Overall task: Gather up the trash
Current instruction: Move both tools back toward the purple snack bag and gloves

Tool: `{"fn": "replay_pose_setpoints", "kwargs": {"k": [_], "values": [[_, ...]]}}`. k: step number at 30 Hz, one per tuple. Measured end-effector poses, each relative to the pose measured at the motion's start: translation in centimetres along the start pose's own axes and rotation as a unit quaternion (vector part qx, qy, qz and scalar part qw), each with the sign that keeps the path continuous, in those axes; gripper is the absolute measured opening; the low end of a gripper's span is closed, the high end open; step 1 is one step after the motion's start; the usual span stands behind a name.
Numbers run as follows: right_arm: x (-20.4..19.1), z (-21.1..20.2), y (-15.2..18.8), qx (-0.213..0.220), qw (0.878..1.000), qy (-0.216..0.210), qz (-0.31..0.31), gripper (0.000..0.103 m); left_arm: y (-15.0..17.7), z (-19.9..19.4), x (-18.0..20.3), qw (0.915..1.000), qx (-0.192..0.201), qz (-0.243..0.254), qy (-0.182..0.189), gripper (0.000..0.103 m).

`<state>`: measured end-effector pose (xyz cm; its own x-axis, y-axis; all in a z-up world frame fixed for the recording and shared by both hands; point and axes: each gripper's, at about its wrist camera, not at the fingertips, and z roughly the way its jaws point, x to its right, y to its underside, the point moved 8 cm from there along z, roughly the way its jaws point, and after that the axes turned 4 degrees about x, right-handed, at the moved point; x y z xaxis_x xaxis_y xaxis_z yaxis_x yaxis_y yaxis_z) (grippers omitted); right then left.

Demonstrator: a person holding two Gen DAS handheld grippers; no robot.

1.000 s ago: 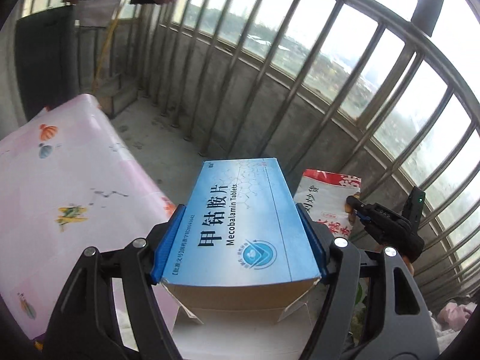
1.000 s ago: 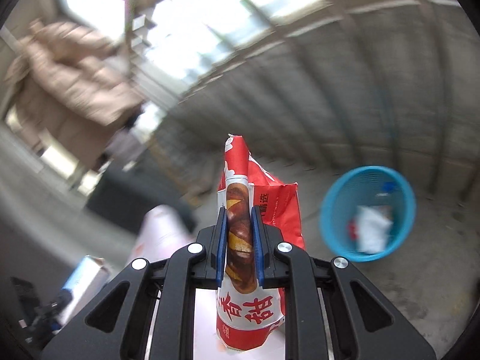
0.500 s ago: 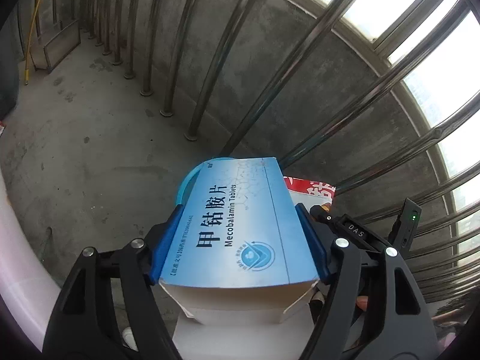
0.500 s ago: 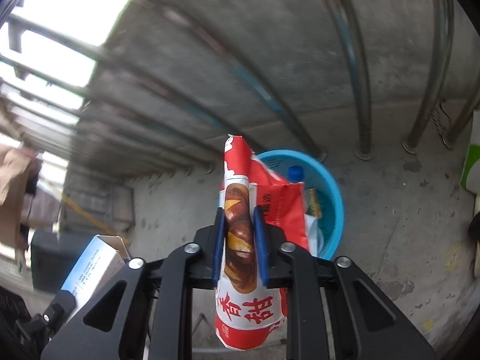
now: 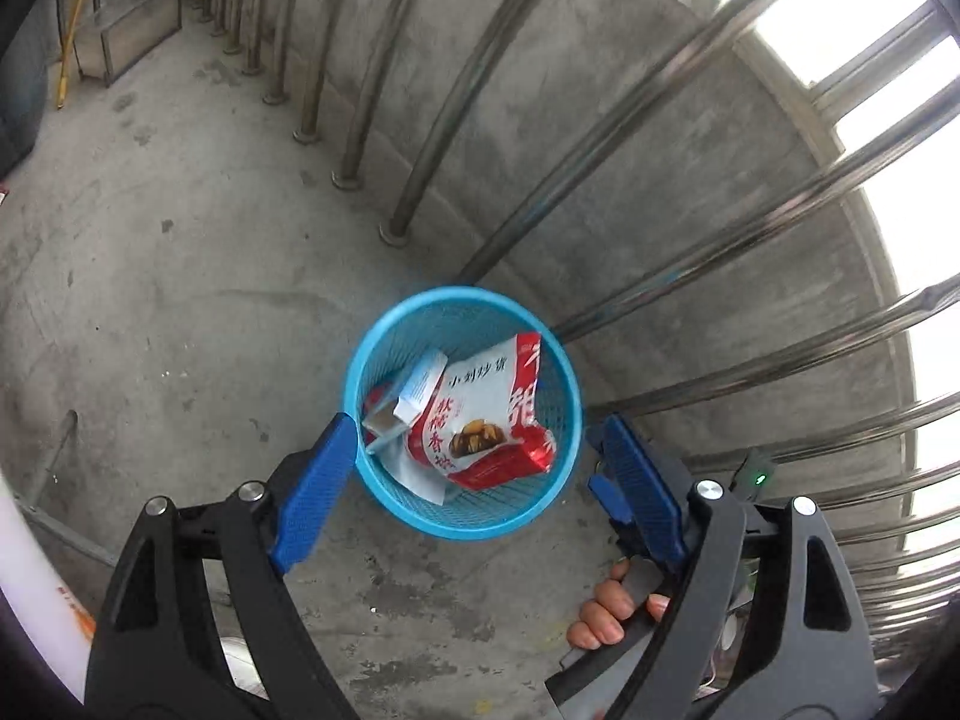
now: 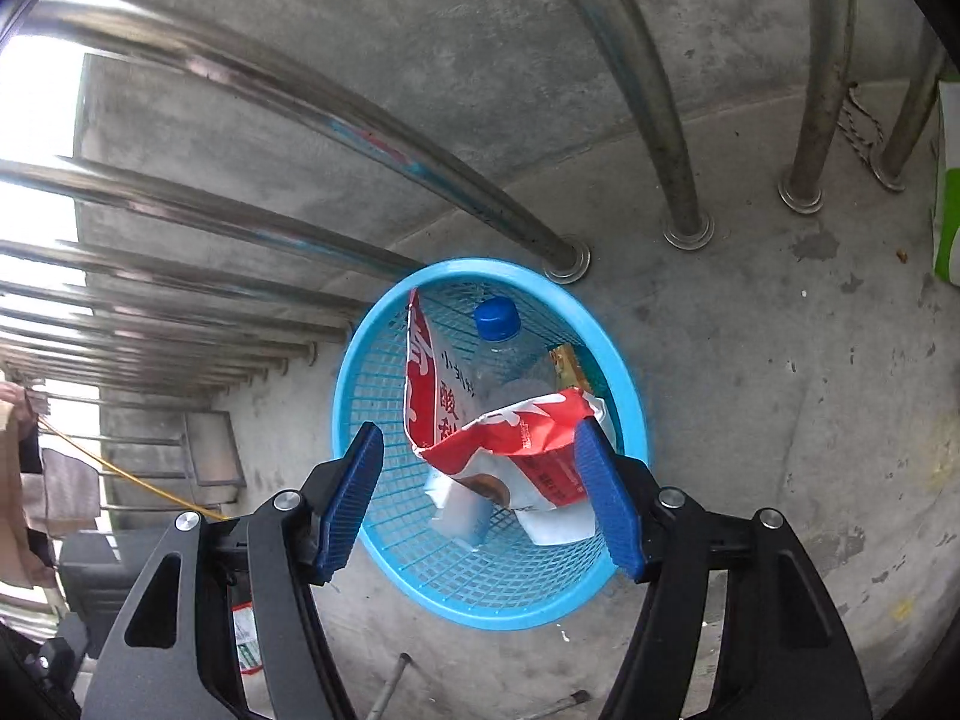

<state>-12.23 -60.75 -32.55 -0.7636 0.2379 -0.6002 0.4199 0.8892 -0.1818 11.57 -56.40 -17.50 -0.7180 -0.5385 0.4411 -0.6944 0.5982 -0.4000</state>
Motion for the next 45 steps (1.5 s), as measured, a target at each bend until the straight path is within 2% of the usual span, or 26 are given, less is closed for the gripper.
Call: {"fn": "replay_pose_setpoints", "kwargs": {"k": [2, 6, 9, 12, 15, 18, 20, 21, 22, 24, 27, 30, 31, 33, 37, 41, 45], "values": [[-0.7, -1.0, -0.1, 0.007, 1.0, -0.014, -0.002, 0.065, -0.3, -1.8, -0.1, 0.9999, 0.013, 0.003, 0.001, 0.08], [-4.5, -4.1, 0.3, 0.022, 0.997, -0.066, -0.035, 0.065, 0.4, -7.9, -1.9, 0.9986, 0.033, 0.012, -0.041, 0.08], [-8.2, -6.4, 1.7, 0.018, 0.99, -0.109, -0.082, 0.065, 2.3, -14.5, -3.4, 0.9957, 0.063, 0.02, -0.065, 0.08], [-13.5, -8.6, 5.3, -0.007, 0.974, -0.144, -0.174, 0.065, 5.3, -21.4, -5.1, 0.9914, 0.109, 0.026, -0.069, 0.08], [-17.4, -9.7, 9.6, -0.046, 0.958, -0.167, -0.228, 0.065, 9.1, -28.0, -8.3, 0.9792, 0.168, 0.018, -0.113, 0.08], [-21.2, -11.5, 16.0, -0.109, 0.927, -0.206, -0.295, 0.065, 13.5, -33.8, -11.8, 0.9646, 0.213, -0.018, -0.154, 0.08], [-23.3, -13.2, 21.1, -0.153, 0.896, -0.233, -0.347, 0.065, 17.3, -38.5, -15.1, 0.9474, 0.251, -0.055, -0.191, 0.08], [-23.8, -14.0, 22.8, -0.168, 0.885, -0.243, -0.36, 0.065, 19.2, -40.6, -16.6, 0.9382, 0.265, -0.072, -0.21, 0.08], [-24.6, -15.1, 25.8, -0.195, 0.865, -0.26, -0.382, 0.065, 20.7, -42.0, -17.7, 0.9305, 0.275, -0.086, -0.227, 0.08], [-25.4, -16.8, 29.5, -0.228, 0.84, -0.276, -0.407, 0.065, 24.5, -45.0, -20.3, 0.9116, 0.292, -0.115, -0.266, 0.08], [-26.2, -19.6, 35.6, -0.28, 0.793, -0.298, -0.451, 0.065, 28.9, -47.6, -23.6, 0.891, 0.294, -0.153, -0.311, 0.08], [-26.4, -22.8, 40.5, -0.324, 0.746, -0.321, -0.486, 0.065, 33.1, -48.5, -25.7, 0.8789, 0.298, -0.205, -0.311, 0.08], [-26.4, -24.3, 42.3, -0.339, 0.725, -0.331, -0.5, 0.065, 34.0, -48.7, -26.2, 0.8765, 0.298, -0.215, -0.311, 0.08], [-26.1, -26.2, 44.8, -0.363, 0.697, -0.34, -0.516, 0.065, 36.0, -48.8, -27.1, 0.8713, 0.298, -0.232, -0.313, 0.08], [-24.4, -28.1, 49.1, -0.397, 0.66, -0.328, -0.547, 0.065, 39.3, -48.0, -28.3, 0.864, 0.296, -0.257, -0.316, 0.08], [-21.2, -28.4, 51.8, -0.428, 0.639, -0.293, -0.569, 0.064, 40.8, -47.4, -29.7, 0.8586, 0.296, -0.275, -0.316, 0.08], [-19.2, -28.7, 52.8, -0.44, 0.625, -0.277, -0.583, 0.064, 41.8, -46.9, -30.0, 0.8611, 0.297, -0.281, -0.302, 0.079]]}}
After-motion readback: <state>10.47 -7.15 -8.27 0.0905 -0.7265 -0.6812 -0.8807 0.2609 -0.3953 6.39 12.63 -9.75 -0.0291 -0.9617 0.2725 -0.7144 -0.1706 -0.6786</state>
